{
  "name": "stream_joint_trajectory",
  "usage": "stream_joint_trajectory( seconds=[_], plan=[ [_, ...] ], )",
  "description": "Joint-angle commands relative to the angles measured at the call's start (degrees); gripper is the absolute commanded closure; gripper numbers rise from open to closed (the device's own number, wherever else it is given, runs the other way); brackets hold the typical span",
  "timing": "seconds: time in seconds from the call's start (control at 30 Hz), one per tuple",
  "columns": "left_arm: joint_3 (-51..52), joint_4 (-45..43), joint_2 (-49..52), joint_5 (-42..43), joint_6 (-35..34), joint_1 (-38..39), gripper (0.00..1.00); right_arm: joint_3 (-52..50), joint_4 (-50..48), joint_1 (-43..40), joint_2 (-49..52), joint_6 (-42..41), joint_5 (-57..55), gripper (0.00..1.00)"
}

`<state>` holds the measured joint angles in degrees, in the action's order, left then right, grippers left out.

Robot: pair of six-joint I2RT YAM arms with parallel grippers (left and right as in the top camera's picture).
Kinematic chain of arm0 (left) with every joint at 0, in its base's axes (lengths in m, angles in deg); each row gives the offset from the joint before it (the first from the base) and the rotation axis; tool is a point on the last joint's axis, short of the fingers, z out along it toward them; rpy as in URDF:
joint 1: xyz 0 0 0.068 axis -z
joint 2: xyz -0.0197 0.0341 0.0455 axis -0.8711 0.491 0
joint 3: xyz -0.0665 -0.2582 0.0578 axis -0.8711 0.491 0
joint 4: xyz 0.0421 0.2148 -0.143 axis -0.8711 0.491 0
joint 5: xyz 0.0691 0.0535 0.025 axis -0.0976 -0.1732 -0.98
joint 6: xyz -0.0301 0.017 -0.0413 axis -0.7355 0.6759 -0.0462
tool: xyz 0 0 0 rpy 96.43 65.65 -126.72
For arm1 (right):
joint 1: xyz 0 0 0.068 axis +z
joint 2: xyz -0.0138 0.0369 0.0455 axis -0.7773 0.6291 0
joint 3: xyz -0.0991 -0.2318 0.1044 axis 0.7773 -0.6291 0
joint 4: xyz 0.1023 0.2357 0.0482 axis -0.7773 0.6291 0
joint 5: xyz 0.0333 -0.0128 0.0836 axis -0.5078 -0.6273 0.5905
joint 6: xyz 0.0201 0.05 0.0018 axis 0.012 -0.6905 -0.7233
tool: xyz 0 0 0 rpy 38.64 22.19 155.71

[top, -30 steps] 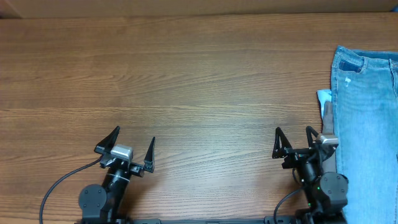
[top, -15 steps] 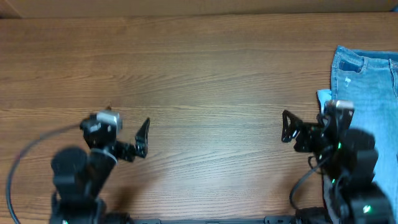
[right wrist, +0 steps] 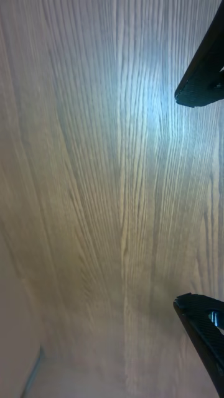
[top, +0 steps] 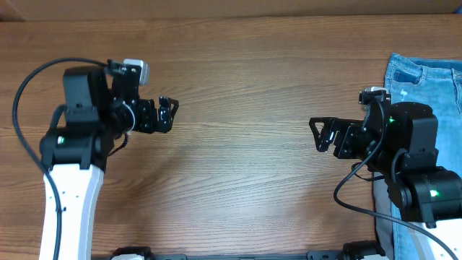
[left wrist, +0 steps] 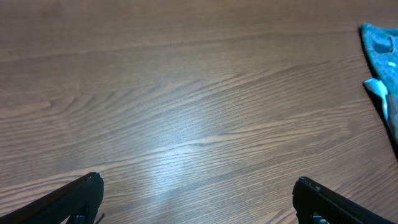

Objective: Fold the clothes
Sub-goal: 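Raise both arms and move the right gripper toward the light-blue jeans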

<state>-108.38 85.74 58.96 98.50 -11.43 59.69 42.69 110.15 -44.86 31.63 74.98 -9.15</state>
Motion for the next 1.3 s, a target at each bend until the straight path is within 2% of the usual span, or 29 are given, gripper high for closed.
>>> stream_joint_trajectory(
  seconds=[0.0, 0.13, 0.37, 0.63, 1.07, 1.27],
  plan=[
    [-2.2, 0.6, 1.6, 2.8, -0.5, -0.6, 0.00, 1.7, -0.5, 0.2, 0.1, 0.0, 2.2, 0.00],
    [-2.2, 0.5, 1.8, 8.2, -0.5, -0.6, 0.00, 1.7, -0.3, 0.2, 0.1, 0.0, 2.2, 0.00],
    [-2.2, 0.5, 1.8, 9.2, -0.6, -0.6, 0.00, 1.7, 2.0, 0.2, 2.7, -0.4, -1.5, 0.00],
    [-2.1, 1.5, 1.9, 1.3, -0.9, -0.6, 0.00, 1.7, 4.4, 0.2, 8.9, -5.2, -5.7, 0.00],
    [-2.1, 1.8, 3.5, 0.3, -1.1, -0.6, 0.00, 2.2, 6.0, 0.2, 13.2, -11.2, -12.8, 0.00],
    [-2.1, 1.8, 4.1, -6.2, -6.2, -0.6, 0.00, 7.8, 11.1, 0.2, 13.2, -13.2, -16.7, 0.00]
  ],
)
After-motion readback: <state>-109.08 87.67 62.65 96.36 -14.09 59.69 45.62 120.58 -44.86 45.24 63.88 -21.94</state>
